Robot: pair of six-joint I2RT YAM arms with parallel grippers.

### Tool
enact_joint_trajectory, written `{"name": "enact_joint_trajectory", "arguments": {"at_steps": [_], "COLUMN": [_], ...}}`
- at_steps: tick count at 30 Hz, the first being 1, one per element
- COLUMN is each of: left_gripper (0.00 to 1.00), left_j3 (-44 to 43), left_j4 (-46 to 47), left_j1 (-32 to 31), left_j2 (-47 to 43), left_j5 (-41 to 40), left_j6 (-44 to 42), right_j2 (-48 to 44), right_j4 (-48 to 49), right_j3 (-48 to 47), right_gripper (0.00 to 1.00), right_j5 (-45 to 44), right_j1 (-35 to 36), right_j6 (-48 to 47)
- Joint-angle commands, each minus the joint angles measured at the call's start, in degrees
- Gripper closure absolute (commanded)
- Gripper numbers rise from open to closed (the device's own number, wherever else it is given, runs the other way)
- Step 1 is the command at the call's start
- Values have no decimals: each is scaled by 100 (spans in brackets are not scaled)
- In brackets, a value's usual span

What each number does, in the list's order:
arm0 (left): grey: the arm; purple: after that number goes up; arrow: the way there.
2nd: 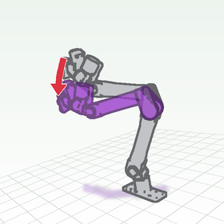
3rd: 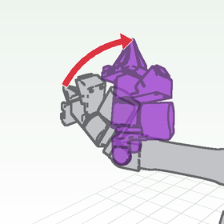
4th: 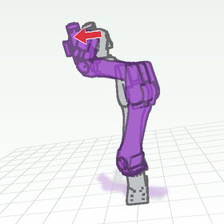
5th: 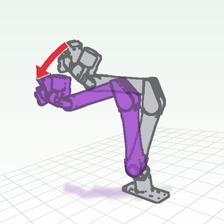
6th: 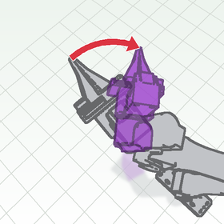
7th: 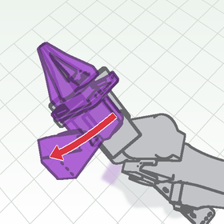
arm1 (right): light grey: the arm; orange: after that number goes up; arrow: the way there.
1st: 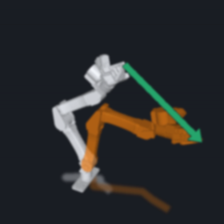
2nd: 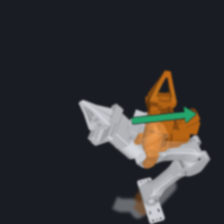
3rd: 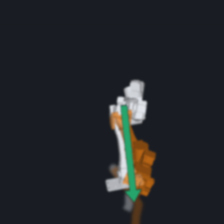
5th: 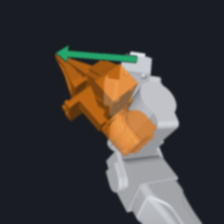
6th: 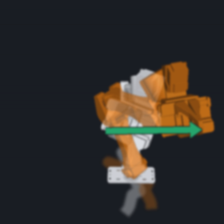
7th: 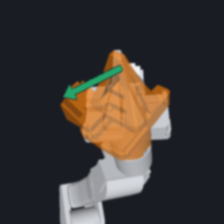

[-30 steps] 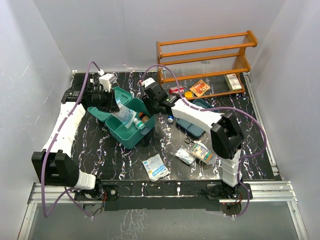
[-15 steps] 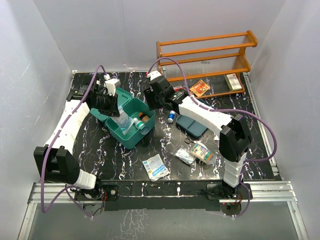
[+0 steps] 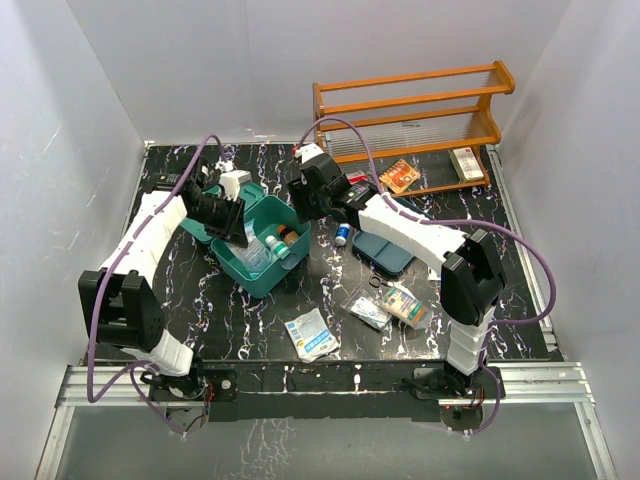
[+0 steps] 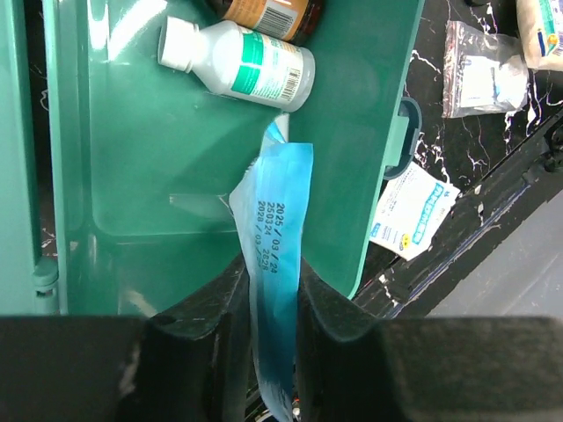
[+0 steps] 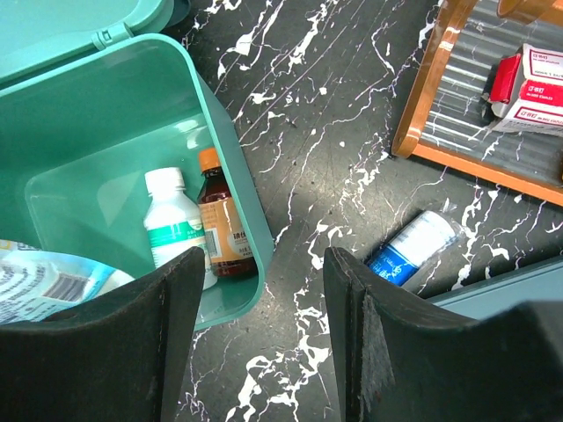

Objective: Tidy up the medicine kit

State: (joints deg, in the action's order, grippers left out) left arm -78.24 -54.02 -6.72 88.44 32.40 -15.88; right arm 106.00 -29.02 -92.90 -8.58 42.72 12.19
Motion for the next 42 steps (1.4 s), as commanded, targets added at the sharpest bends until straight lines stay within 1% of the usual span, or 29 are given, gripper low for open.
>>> {"name": "enact_joint_trajectory", "arguments": {"at_steps": [1, 9, 12, 13, 17, 23, 28, 31, 34, 37, 40, 41, 42], "left_gripper": [77, 69, 61, 61, 52, 46, 45, 51, 52, 56, 60, 60, 62], "left_j3": [-195, -229, -494, -574, -786, -893, -797, -558, -296, -30, 246, 323, 413], "left_j4": [-133, -260, -240, -210, -176, -114, 20, 342, 761, 1115, 1316, 1360, 1417], "left_j1": [-90, -369, -371, -369, -369, -371, -373, -402, -586, -807, -1231, -1443, -1563], "left_j2": [169, 363, 358, 370, 434, 338, 254, 64, -214, -331, -336, -323, -316], "left_j5": [209, -438, -874, -1041, -1390, -1789, -1869, -1889, -2005, -2128, -2655, -3013, -3560], "left_j6": [78, 74, 132, 162, 163, 166, 472, 747, 1090, 1551, 1906, 2103, 2288], "right_j2": [-317, -373, -399, -403, -419, -518, -560, -585, -585, -847, -1072, -1137, -1193], "right_j4": [354, 496, 557, 561, 594, 649, 644, 685, 708, 806, 1029, 1116, 1178], "right_j3": [0, 111, 157, 166, 204, 331, 393, 453, 487, 583, 811, 896, 983], "right_gripper": [46, 46, 46, 46, 46, 46, 46, 46, 46, 47, 47, 47, 47], "right_j5": [-99, -223, -193, -183, -153, -145, -203, -330, -492, -721, -804, -798, -781], "right_j1": [-11, -40, -46, -54, -66, -85, -96, -117, -148, -195, -295, -337, -372], "right_j6": [41, -26, -25, -23, -23, -17, 65, 256, 472, 727, 963, 1030, 1085]}}
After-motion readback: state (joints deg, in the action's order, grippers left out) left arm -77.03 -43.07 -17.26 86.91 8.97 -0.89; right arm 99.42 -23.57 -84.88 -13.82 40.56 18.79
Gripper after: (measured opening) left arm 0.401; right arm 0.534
